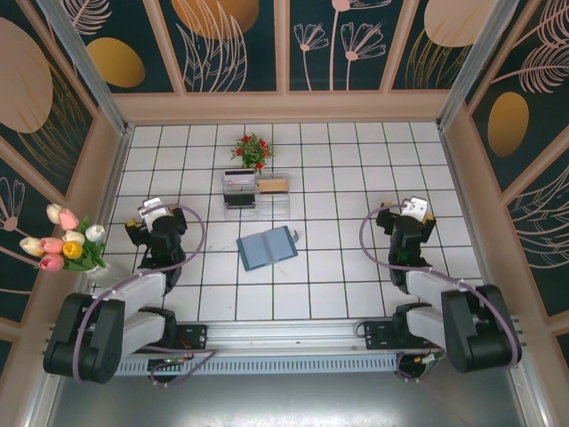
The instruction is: Take the credit cards out of the card holder
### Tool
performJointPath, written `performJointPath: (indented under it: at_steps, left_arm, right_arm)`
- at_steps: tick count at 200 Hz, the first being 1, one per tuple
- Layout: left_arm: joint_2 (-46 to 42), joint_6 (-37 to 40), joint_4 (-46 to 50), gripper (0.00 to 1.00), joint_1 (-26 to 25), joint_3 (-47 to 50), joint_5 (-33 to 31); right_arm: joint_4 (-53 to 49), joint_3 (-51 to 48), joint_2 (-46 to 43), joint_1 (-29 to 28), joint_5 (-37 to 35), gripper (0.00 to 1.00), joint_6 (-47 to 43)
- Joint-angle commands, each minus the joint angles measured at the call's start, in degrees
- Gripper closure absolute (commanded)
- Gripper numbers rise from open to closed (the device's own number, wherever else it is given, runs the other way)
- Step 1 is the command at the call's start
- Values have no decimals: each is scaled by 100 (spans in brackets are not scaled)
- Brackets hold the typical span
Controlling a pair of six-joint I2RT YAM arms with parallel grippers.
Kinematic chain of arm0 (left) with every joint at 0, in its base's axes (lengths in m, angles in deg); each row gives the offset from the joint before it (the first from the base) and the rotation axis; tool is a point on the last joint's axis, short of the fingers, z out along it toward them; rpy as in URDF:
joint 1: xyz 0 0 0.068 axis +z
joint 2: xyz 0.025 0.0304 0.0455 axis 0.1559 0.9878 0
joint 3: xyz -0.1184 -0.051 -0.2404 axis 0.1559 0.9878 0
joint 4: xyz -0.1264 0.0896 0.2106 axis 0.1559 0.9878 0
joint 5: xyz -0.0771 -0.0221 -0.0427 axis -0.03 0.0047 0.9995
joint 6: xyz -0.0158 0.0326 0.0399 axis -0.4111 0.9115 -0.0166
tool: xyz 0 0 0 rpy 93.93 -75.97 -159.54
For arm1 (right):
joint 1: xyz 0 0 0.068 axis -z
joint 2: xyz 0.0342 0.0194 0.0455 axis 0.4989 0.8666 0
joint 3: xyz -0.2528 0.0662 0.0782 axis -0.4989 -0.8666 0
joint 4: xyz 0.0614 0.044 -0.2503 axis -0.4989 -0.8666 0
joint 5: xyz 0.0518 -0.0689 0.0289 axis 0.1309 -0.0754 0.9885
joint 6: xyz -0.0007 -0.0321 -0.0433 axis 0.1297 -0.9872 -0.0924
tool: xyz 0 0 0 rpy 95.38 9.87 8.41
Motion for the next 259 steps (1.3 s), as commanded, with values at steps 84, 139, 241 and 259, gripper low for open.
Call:
performJointPath:
  at_steps: [84, 139, 241, 259]
  left_arm:
    - [472, 430, -2623, 1, 870, 422, 3127]
    - [1390, 285, -3144, 1, 1046, 13, 3441]
    - [2088, 306, -3255, 1, 1051, -232, 3405]
    - [2087, 318, -3265, 1, 1050, -227, 3441]
  right_arm:
    - [2129, 217, 1123, 811, 2446, 1, -315]
    - [2804, 280, 1959, 976, 2668, 1, -268]
    - [2655, 391, 2054, 1090, 2535, 1, -57]
    - [2655, 389, 2056, 1097, 2539, 1, -57]
